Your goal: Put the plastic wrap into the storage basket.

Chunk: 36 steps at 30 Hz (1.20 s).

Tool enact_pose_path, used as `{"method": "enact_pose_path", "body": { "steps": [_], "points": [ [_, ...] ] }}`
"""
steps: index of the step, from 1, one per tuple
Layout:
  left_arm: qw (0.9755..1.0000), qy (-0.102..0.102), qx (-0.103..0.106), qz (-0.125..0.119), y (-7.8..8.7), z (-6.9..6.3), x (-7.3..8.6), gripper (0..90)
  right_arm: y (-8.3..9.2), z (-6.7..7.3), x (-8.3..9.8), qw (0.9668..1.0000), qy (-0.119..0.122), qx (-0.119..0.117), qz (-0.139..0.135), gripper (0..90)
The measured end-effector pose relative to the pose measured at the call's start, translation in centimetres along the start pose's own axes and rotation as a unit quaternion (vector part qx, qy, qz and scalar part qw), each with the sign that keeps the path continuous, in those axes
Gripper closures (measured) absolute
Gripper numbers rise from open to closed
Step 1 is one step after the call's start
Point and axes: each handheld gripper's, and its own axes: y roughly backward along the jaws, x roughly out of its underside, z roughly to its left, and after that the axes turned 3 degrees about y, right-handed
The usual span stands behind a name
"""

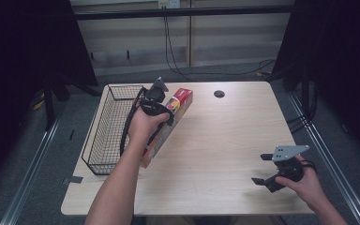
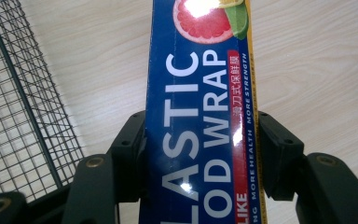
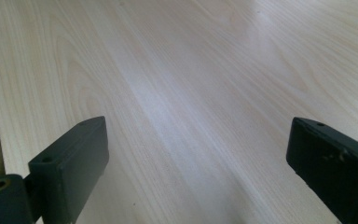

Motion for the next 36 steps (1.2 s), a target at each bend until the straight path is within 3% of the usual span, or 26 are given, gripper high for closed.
{"method": "enact_pose_path", "body": {
  "steps": [26,36],
  "points": [
    [0.9996,0.022,-0.011,-0.011,1.8,2.0,0.1,44.1,-0.1,0.0,0.0,1.0,0.0,0.0,0.001,5.6],
    [0.9987,0.046,-0.014,-0.018,2.4,2.8,0.4,44.1,-0.2,0.0,0.0,1.0,0.0,-0.002,0.002,5.7]
  ]
}}
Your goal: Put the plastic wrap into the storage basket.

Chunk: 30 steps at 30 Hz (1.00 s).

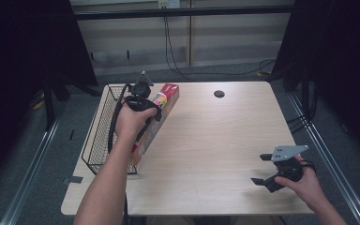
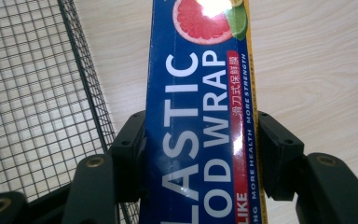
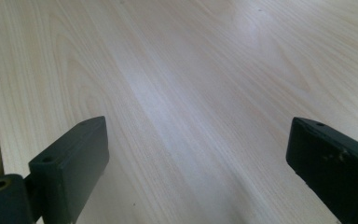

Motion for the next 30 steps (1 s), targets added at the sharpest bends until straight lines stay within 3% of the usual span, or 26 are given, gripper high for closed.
{"method": "enact_pose_path", "body": {
  "steps": [1,11,17,18,30],
  "points": [
    [1.0,-0.005,-0.001,0.001,0.1,0.2,0.0,44.0,0.0,0.0,0.0,1.0,0.0,0.0,0.0,5.6],
    [0.9998,0.016,-0.006,-0.007,0.4,0.9,0.3,44.0,0.0,0.0,0.0,1.0,0.001,-0.001,0.0,5.6],
    [0.9998,0.016,-0.011,-0.011,0.8,1.5,0.5,44.0,0.0,0.0,0.0,1.0,0.002,0.0,0.0,5.5],
    [0.9996,0.025,-0.008,-0.009,0.9,1.5,0.5,44.0,0.0,0.0,-0.1,1.0,0.002,0.0,0.0,5.4],
    [0.9989,0.037,-0.023,-0.016,1.3,2.6,1.0,44.1,0.1,0.2,-0.2,1.0,0.0,0.002,-0.006,2.9]
  ]
}}
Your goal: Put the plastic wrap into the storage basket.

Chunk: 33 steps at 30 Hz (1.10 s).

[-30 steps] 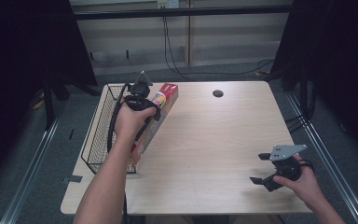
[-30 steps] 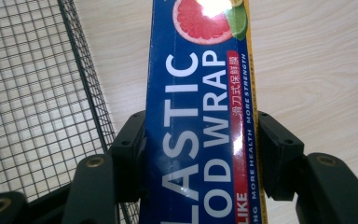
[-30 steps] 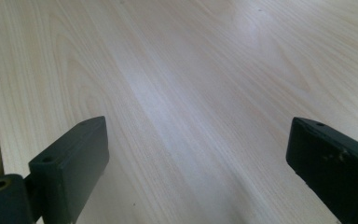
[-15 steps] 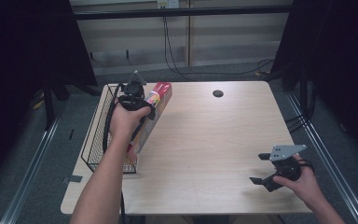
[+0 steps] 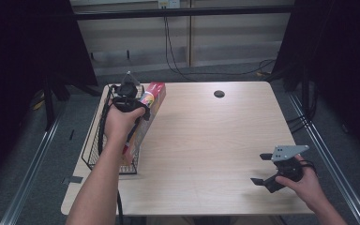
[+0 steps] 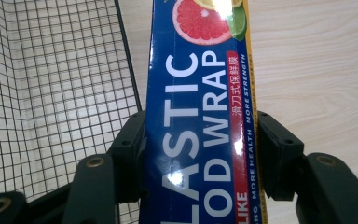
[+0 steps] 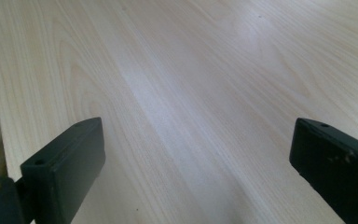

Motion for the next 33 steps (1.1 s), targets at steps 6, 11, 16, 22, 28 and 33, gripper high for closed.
{"method": "enact_pose_path", "body": {
  "steps": [6,11,16,22,28,33],
  "points": [
    [0.9999,0.01,-0.002,-0.002,0.2,0.6,0.1,44.1,0.1,-0.1,0.0,1.0,-0.001,0.002,-0.002,1.9],
    [0.9998,0.015,-0.009,-0.007,0.4,1.0,0.2,44.1,0.0,-0.1,0.0,1.0,0.0,0.001,-0.002,1.9],
    [0.9995,0.027,-0.014,-0.009,0.4,1.5,0.3,44.1,0.0,0.0,0.0,1.0,0.001,0.002,-0.001,1.9],
    [0.9989,0.042,-0.019,-0.012,0.3,2.2,0.6,44.1,0.0,0.0,0.0,1.0,0.003,0.0,0.0,2.0],
    [0.998,0.054,-0.028,-0.018,0.2,2.8,0.8,44.1,0.1,0.0,0.0,1.0,0.002,0.001,0.0,2.0],
    [0.9973,0.062,-0.032,-0.022,0.2,3.1,0.9,44.1,0.1,0.0,0.0,1.0,0.002,0.001,-0.001,2.1]
  ]
}}
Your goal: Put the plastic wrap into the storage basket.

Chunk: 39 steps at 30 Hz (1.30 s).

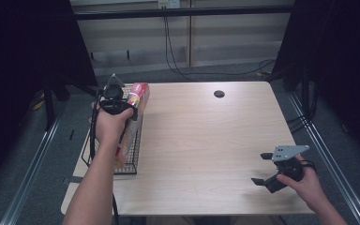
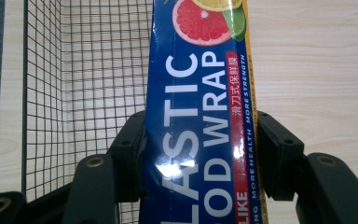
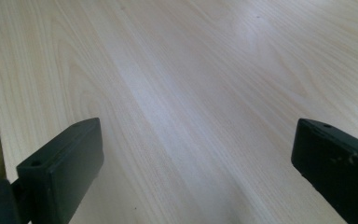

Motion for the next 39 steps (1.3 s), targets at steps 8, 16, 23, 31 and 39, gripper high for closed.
{"method": "enact_pose_path", "body": {
  "steps": [8,16,23,31,39],
  "points": [
    [0.9999,0.008,-0.007,-0.003,0.0,0.4,0.2,44.1,0.0,0.1,0.0,1.0,0.001,-0.002,0.001,2.1],
    [0.9997,0.021,-0.01,-0.007,-0.1,0.9,0.4,44.0,0.0,0.1,0.0,1.0,0.001,-0.001,0.001,2.2],
    [0.9993,0.031,-0.016,-0.012,-0.2,1.4,0.6,44.0,-0.1,0.1,0.0,1.0,0.003,-0.002,0.002,2.2],
    [0.9991,0.037,-0.019,-0.012,-0.4,1.9,0.8,44.0,-0.1,0.1,0.0,1.0,0.003,0.0,0.002,2.2],
    [0.9988,0.041,-0.023,-0.012,-0.6,2.1,0.8,43.9,-0.1,0.1,0.0,1.0,0.003,-0.003,0.002,2.2]
  ]
}}
